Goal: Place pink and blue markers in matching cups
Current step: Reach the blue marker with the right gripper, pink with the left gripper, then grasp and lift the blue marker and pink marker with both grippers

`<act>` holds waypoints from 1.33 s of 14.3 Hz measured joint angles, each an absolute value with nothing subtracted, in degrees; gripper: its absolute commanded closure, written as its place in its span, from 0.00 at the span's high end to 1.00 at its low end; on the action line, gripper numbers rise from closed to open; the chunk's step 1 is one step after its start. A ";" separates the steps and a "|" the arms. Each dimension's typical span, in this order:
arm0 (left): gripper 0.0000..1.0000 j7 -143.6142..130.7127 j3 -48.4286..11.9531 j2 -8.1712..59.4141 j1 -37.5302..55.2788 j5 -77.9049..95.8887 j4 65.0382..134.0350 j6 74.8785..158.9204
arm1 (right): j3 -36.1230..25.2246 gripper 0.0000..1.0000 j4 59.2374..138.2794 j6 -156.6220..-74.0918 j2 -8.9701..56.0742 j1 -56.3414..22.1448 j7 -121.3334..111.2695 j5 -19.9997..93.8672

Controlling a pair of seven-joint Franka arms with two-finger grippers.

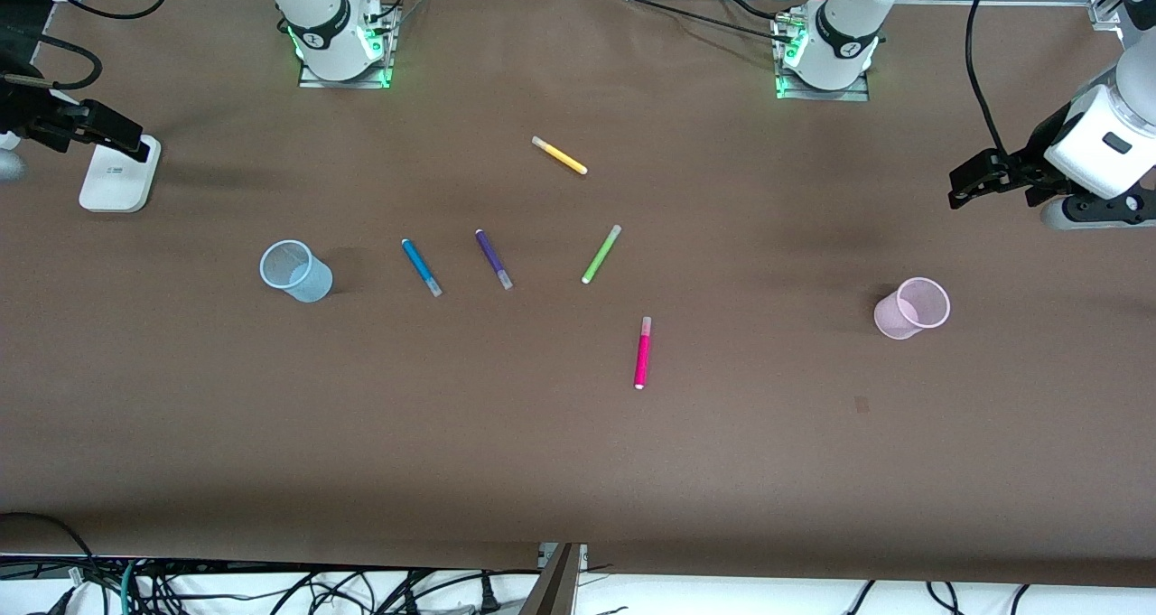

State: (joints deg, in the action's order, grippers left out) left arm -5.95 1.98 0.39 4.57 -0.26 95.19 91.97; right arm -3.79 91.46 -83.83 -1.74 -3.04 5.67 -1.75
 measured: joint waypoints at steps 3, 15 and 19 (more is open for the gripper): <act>1.00 -5.59 1.98 0.61 4.56 -0.26 95.18 91.97 | -3.76 1.00 91.40 -83.83 -1.74 -3.08 5.67 -1.69; 1.00 -5.37 -4.36 10.10 6.72 0.34 93.48 91.96 | -2.36 1.00 91.66 -92.95 19.39 -15.19 5.60 -0.99; 1.00 -7.05 -5.19 25.73 13.83 0.33 82.94 94.57 | -2.28 1.00 92.07 -99.78 27.42 -20.55 5.61 -0.98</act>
